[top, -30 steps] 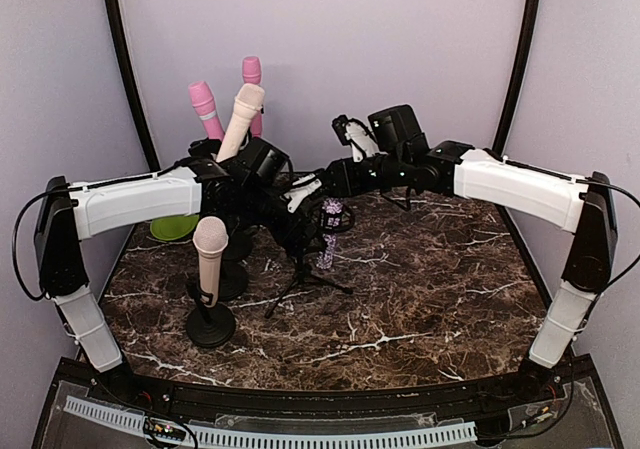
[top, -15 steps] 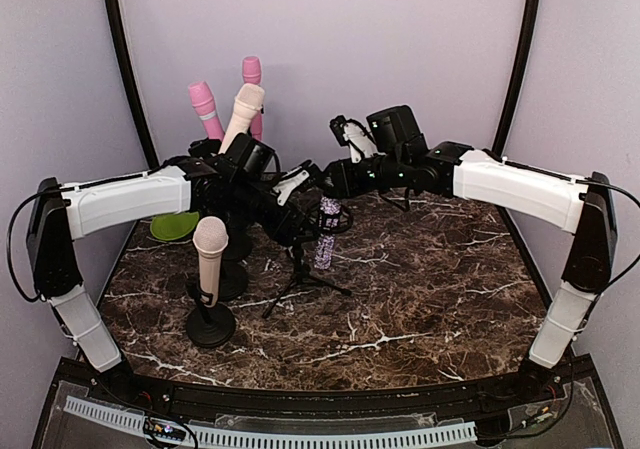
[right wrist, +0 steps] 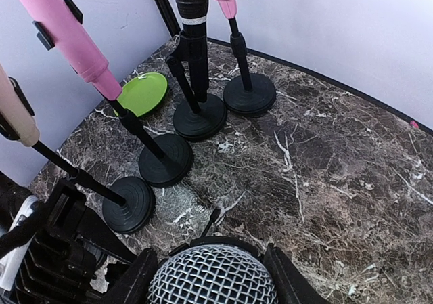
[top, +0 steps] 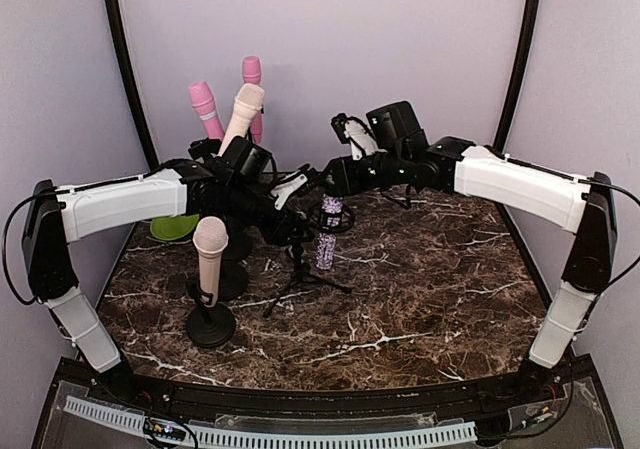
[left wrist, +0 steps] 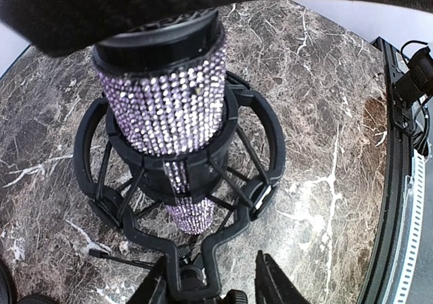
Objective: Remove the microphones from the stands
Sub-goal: Remove the microphone from the microphone stand.
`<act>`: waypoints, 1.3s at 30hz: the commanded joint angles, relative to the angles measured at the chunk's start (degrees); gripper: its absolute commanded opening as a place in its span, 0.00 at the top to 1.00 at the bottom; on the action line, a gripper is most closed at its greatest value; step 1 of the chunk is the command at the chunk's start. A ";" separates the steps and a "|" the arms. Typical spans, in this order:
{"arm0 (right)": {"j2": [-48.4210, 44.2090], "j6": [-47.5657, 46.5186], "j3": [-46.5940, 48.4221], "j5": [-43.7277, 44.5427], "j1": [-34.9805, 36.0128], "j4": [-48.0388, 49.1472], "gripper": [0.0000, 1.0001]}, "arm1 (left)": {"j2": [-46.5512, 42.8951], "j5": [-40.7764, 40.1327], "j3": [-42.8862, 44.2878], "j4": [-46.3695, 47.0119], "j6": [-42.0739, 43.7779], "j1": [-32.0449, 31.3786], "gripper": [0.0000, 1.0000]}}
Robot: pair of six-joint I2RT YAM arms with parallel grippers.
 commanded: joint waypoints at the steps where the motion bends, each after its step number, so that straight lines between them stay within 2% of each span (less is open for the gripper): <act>1: -3.06 1.59 3.79 -1.71 0.63 3.27 0.71 | -2.55 -0.74 -0.79 -0.93 2.52 -0.37 0.82; 5: -3.98 -3.40 3.61 -9.54 1.93 5.21 0.71 | -1.99 -2.09 -0.39 -2.06 3.57 -1.01 0.95; 8: -4.62 -6.40 4.00 -14.02 2.81 5.78 0.71 | -1.82 -2.67 -0.40 -2.19 4.01 -1.15 1.00; 10: -4.84 -6.63 4.87 -12.92 2.85 5.04 0.71 | -1.74 -3.00 -0.37 -2.31 4.30 -1.25 1.00; 16: -3.13 -2.82 12.08 -2.41 2.04 -2.06 0.72 | -1.22 -5.17 -0.37 -3.18 5.29 -1.64 1.00; 22: -2.63 -0.49 16.00 0.55 1.44 -5.20 0.71 | -0.60 -6.80 -0.45 -3.51 5.89 -2.09 1.00; 24: -2.56 -0.90 16.67 -0.40 1.44 -5.47 0.71 | -0.34 -7.38 -0.27 -3.64 5.91 -2.14 1.00; 34: 0.89 -10.10 18.03 -15.86 1.84 -8.07 0.71 | -0.10 -5.31 2.49 -4.95 7.94 -2.83 1.00; 36: 2.27 -9.69 18.83 -16.15 1.88 -8.61 0.71 | 0.22 -5.58 3.09 -5.96 9.90 -3.34 1.00; 39: 4.11 -6.97 21.49 -10.96 1.80 -10.58 0.71 | 0.52 -6.84 3.46 -6.75 11.09 -3.89 1.00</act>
